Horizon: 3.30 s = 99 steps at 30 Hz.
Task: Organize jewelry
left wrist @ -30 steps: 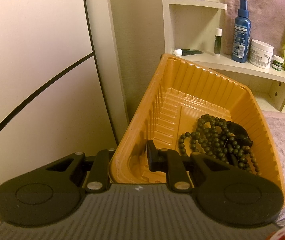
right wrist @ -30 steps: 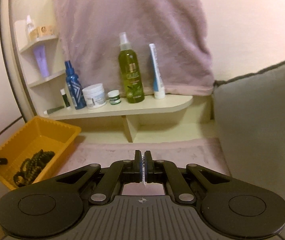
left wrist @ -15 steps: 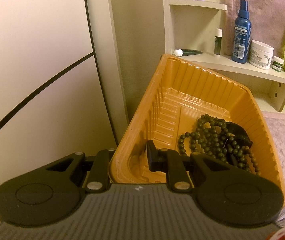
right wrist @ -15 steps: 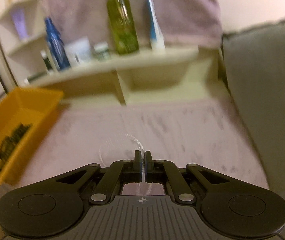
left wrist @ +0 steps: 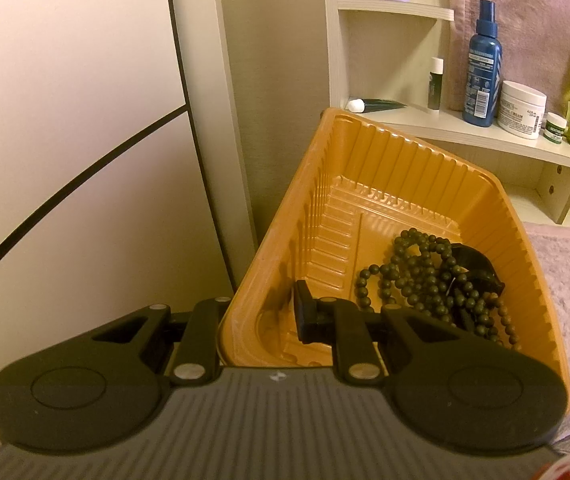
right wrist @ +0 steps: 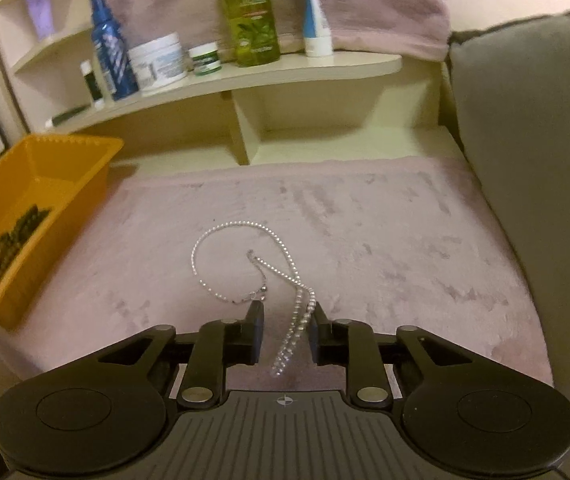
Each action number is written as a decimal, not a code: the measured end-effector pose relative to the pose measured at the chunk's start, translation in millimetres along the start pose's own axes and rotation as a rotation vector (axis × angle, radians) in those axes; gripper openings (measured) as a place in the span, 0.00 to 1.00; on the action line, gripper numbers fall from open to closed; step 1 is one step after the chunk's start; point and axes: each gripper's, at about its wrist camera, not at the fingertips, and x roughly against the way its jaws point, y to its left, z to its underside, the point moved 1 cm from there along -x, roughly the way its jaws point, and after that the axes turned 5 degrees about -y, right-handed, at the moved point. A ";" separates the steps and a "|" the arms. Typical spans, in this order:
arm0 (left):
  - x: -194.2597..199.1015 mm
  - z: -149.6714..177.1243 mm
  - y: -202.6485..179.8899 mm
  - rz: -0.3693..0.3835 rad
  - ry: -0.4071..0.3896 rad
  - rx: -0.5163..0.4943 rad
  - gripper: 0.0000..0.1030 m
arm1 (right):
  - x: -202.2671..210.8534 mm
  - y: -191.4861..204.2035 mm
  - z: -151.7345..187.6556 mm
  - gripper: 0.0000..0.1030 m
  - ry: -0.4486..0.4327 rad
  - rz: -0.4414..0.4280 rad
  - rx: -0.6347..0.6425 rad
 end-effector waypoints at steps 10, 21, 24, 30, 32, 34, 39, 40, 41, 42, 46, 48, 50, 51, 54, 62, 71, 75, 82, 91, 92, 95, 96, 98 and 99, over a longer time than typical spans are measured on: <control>1.3 0.1 1.0 0.004 0.000 0.004 0.16 | 22.5 -7.7 -11.3 0.23 0.037 -0.001 -0.062; 1.5 0.6 1.6 0.010 -0.002 0.005 0.16 | 30.5 -6.0 1.3 0.03 0.029 -0.024 -0.108; 1.3 0.4 1.4 0.010 -0.003 0.011 0.16 | 38.7 0.3 -8.5 0.03 0.004 -0.029 -0.061; 1.3 0.5 1.5 0.012 -0.002 0.011 0.16 | 56.6 15.7 -34.7 0.03 -0.048 -0.054 -0.004; 1.6 0.1 1.1 0.013 -0.003 0.010 0.16 | 64.6 20.9 -44.1 0.03 -0.075 -0.067 0.012; 2.2 -0.2 0.9 0.013 -0.003 0.010 0.16 | 73.9 26.8 -55.3 0.03 -0.105 -0.077 0.029; 3.1 -1.0 0.9 0.017 -0.003 0.008 0.16 | 90.7 39.4 -81.9 0.03 -0.156 -0.113 0.078; 3.4 -0.9 0.8 0.018 -0.005 0.008 0.16 | 93.1 42.8 -87.9 0.03 -0.164 -0.120 0.088; 3.8 -0.9 0.8 0.019 -0.005 0.008 0.16 | 94.6 45.4 -92.8 0.03 -0.171 -0.127 0.094; 4.1 -0.8 1.0 0.020 -0.006 0.009 0.16 | 95.9 48.4 -97.3 0.03 -0.176 -0.136 0.101; 5.2 -0.7 1.9 0.026 -0.009 0.014 0.16 | 101.5 64.8 -113.2 0.03 -0.207 -0.182 0.140; 5.8 -0.5 2.3 0.028 -0.011 0.015 0.16 | 103.5 76.2 -120.9 0.03 -0.223 -0.210 0.160; 5.8 -0.4 2.9 0.030 -0.010 0.018 0.16 | 105.3 87.4 -127.5 0.03 -0.239 -0.240 0.174; 6.0 -0.6 3.1 0.031 -0.010 0.019 0.16 | 105.9 93.3 -131.2 0.03 -0.246 -0.256 0.182; 6.8 -1.0 3.4 0.037 -0.012 0.020 0.16 | 107.9 113.6 -143.3 0.03 -0.280 -0.306 0.200; 8.8 -0.9 5.1 0.048 -0.017 0.030 0.16 | 101.0 167.8 -175.4 0.03 -0.349 -0.478 0.228; 8.9 -0.9 6.5 0.053 -0.015 0.036 0.16 | 56.2 229.7 -179.8 0.03 -0.282 -0.644 0.205; 8.0 -1.0 7.1 0.054 -0.012 0.037 0.16 | 26.8 247.1 -170.9 0.03 -0.211 -0.678 0.186; 7.1 -1.1 7.0 0.055 -0.011 0.041 0.16 | -26.0 245.6 -120.9 0.03 -0.028 -0.606 0.183; 4.1 -1.2 7.1 0.051 -0.004 0.039 0.16 | -46.5 238.0 -70.4 0.03 0.078 -0.556 0.201; 3.7 -1.1 7.0 0.050 -0.004 0.038 0.16 | -47.0 239.0 -67.2 0.03 0.083 -0.560 0.204; 3.0 -1.5 6.6 0.048 -0.004 0.037 0.16 | -47.2 242.2 -59.1 0.03 0.090 -0.569 0.221; 2.7 -1.6 6.2 0.047 -0.003 0.036 0.16 | -45.4 242.9 -55.9 0.03 0.087 -0.570 0.228; 2.4 -1.5 5.9 0.047 -0.003 0.035 0.16 | -44.0 245.6 -51.8 0.03 0.081 -0.570 0.237; 2.3 -1.6 5.9 0.047 -0.003 0.035 0.16 | -43.7 246.5 -50.6 0.03 0.084 -0.568 0.238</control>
